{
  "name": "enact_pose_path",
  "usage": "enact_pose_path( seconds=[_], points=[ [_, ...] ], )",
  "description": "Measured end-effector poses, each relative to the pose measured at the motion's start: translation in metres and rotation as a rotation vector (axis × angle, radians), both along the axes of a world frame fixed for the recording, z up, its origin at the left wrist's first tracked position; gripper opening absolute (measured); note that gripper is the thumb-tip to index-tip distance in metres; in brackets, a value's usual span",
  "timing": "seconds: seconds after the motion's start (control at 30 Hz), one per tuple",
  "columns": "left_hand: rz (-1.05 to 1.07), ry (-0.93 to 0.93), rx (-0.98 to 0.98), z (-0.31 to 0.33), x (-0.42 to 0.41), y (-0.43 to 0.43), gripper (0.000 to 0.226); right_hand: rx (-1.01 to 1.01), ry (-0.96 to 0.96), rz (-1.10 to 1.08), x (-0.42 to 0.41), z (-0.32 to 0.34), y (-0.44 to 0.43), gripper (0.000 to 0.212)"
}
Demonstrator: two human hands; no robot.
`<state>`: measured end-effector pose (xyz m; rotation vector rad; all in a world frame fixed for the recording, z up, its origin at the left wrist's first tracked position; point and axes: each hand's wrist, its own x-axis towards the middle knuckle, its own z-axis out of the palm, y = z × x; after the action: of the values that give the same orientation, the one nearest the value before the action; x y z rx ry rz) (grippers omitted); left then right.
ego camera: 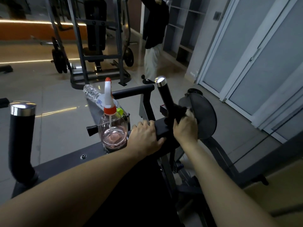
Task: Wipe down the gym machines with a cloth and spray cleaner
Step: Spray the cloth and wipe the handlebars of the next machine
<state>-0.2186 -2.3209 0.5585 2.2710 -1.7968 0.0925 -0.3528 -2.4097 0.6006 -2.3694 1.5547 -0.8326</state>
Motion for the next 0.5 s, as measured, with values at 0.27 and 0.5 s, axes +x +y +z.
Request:
enact_pose_path(
  seconds=[0.27,0.5],
  points=[
    [-0.027,0.034,-0.005,0.007,0.000,0.009,0.066,0.175,0.317,0.043,0.005,0.038,0.073,0.036],
    [-0.288,0.080,-0.226,0.061,-0.002,0.091,0.044,0.506,-0.302,0.026,-0.009,0.074,0.110,0.020]
  ],
)
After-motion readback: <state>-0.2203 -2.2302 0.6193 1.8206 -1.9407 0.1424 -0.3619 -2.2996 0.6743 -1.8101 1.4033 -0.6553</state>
